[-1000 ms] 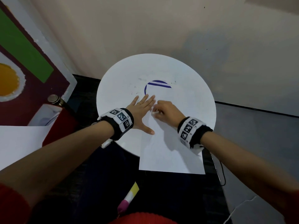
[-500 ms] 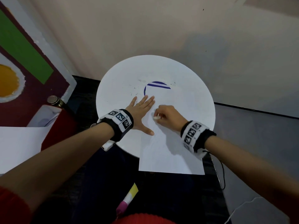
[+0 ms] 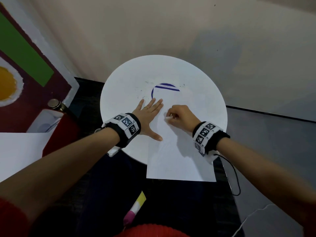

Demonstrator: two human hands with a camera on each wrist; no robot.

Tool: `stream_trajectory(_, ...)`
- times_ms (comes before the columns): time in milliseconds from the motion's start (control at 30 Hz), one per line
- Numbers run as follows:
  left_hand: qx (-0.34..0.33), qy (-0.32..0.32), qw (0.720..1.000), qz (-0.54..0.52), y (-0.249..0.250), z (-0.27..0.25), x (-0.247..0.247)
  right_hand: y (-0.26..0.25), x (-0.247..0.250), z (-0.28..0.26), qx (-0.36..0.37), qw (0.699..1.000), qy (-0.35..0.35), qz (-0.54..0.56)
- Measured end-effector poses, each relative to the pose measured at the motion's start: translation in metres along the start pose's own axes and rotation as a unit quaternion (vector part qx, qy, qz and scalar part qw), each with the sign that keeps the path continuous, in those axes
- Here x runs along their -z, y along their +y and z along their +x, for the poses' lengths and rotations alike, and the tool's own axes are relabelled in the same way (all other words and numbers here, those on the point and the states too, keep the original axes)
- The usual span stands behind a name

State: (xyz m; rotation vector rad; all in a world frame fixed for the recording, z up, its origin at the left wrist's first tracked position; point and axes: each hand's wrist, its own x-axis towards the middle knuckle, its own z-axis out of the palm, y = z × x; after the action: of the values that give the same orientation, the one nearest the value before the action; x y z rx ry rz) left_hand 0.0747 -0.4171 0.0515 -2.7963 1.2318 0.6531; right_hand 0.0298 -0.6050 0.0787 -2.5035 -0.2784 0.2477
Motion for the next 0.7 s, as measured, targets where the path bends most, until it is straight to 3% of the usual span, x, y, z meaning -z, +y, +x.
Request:
stream_trajectory(67, 0.001, -0.002, 1.000, -0.001, 0.000, 0.000, 0.001, -0.001, -0.007, -0.008, 0.012, 1.000, 0.004, 0.000)
stream_trajectory(200, -0.001, 0.000, 1.000, 0.000, 0.000, 0.000, 0.001, -0.003, -0.007, -0.022, 0.036, 0.997, -0.058, -0.020)
stream_trajectory(367, 0.001, 0.000, 1.000, -0.002, 0.000, -0.001, 0.002, -0.002, -0.005, 0.001, 0.015, 0.999, 0.024, -0.021)
stream_trajectory(500, -0.001, 0.001, 1.000, -0.004, 0.000, -0.001, 0.000, -0.003, -0.012, -0.023, 0.050, 0.997, -0.051, -0.031)
stream_trajectory(700, -0.001, 0.003, 1.000, -0.011, 0.000, -0.001, 0.003, -0.003, -0.009, 0.027, 0.000, 0.999, 0.044, -0.006)
